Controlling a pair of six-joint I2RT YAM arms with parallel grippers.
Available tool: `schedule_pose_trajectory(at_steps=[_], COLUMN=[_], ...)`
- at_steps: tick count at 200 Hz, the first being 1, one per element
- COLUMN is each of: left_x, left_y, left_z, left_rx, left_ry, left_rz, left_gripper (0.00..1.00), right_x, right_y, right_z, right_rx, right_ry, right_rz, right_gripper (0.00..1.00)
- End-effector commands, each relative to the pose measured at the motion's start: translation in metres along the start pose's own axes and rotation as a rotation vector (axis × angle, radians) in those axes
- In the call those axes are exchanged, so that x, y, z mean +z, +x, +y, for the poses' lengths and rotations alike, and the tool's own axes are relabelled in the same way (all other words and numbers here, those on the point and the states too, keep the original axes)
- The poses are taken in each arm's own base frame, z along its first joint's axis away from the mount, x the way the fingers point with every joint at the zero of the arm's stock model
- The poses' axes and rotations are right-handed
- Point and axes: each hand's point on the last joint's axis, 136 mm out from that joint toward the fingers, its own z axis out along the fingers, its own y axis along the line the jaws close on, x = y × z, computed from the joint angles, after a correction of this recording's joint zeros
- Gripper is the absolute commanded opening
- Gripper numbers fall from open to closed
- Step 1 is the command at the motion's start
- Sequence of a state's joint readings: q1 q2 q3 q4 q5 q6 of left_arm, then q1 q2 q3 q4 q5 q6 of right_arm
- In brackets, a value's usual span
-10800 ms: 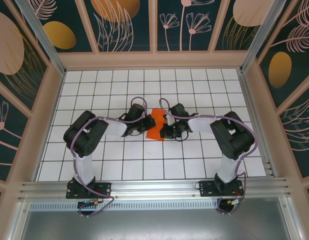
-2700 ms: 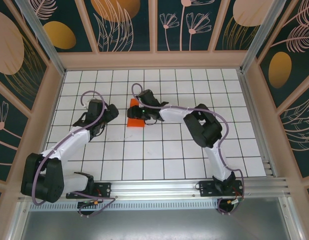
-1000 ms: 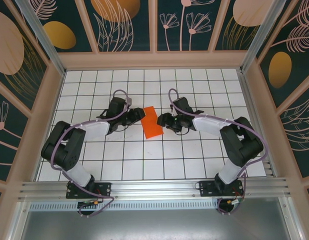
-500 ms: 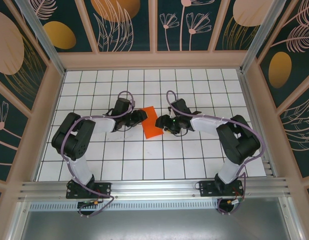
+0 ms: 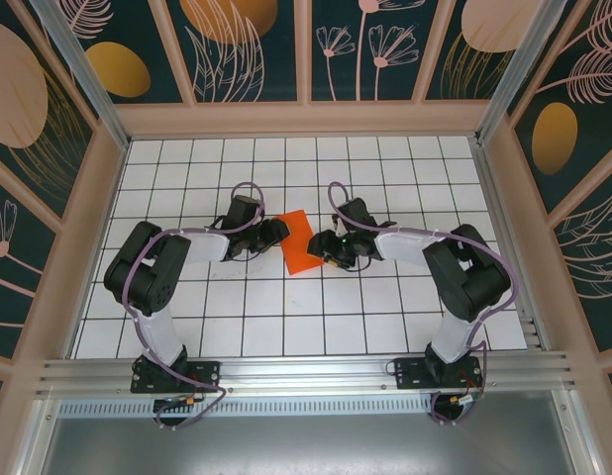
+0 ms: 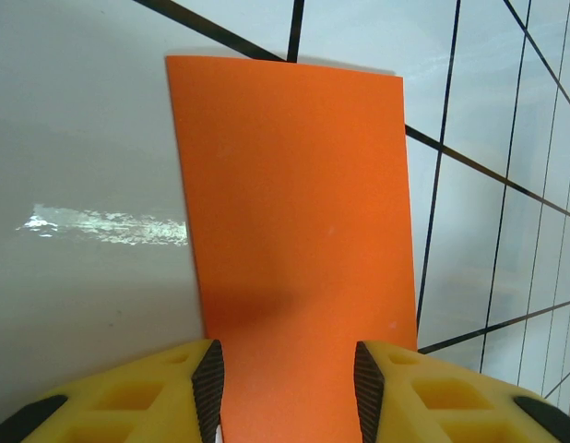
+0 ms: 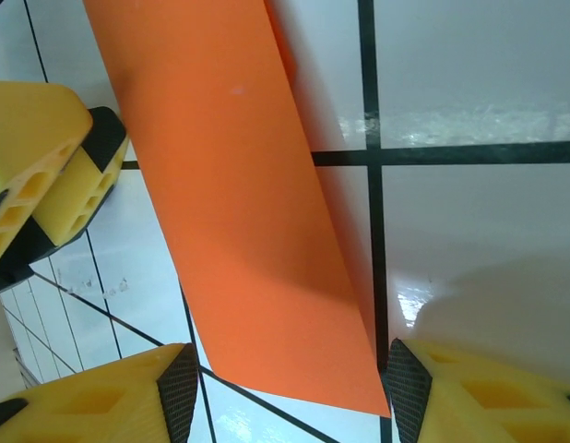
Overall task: Fold a paper plane with a square sheet of paper (pick it up from the middle)
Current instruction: Third fold the triangle at the center of the table.
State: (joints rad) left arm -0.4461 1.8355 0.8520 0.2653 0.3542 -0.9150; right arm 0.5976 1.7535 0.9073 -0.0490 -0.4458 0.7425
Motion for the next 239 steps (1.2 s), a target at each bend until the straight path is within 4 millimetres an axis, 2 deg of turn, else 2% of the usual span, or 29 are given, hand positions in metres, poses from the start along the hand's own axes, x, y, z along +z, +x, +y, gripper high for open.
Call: schedule_pose_trajectory(at_steps=[1, 38, 62, 85, 122, 171, 200, 239], left_x=[0.003, -0.006, -0.012, -0.012, 0.001, 0.008, 0.01, 0.01], left_y=[0.006, -0.001, -0.004, -0.005, 0.003, 0.007, 0.008, 0.009], left_z=[0.01, -0.018, -0.026, -0.025, -0.013, 0.003, 0.006, 0.007], left_rx=[-0.019, 0.019, 0.032, 0.036, 0.005, -0.012, -0.016, -0.013], left_ry=[-0.037, 0.059, 0.077, 0.07, 0.054, -0.008, -0.02, -0.022], left_rz=[0.015, 0.002, -0.009, -0.014, 0.025, 0.045, 0.05, 0.056], left_gripper=[0.44, 0.41, 0.4, 0.4, 0.4, 0.39, 0.39, 0.38], right_x=[0.006, 0.01, 0.011, 0.011, 0.01, 0.0, -0.006, -0.011], right_y=[0.007, 0.012, 0.014, 0.014, 0.015, 0.014, 0.011, 0.004], right_z=[-0.01, -0.01, -0.01, -0.009, -0.001, 0.009, 0.011, 0.011], right_rx=[0.008, 0.006, 0.003, 0.002, 0.002, 0.017, 0.031, 0.048], right_ry=[0.027, 0.01, 0.009, 0.003, -0.041, -0.127, -0.15, -0.157], right_rz=[0.02, 0.046, 0.053, 0.054, 0.062, 0.065, 0.052, 0.024], right_gripper=[0.6, 0.59, 0.59, 0.59, 0.57, 0.54, 0.47, 0.25])
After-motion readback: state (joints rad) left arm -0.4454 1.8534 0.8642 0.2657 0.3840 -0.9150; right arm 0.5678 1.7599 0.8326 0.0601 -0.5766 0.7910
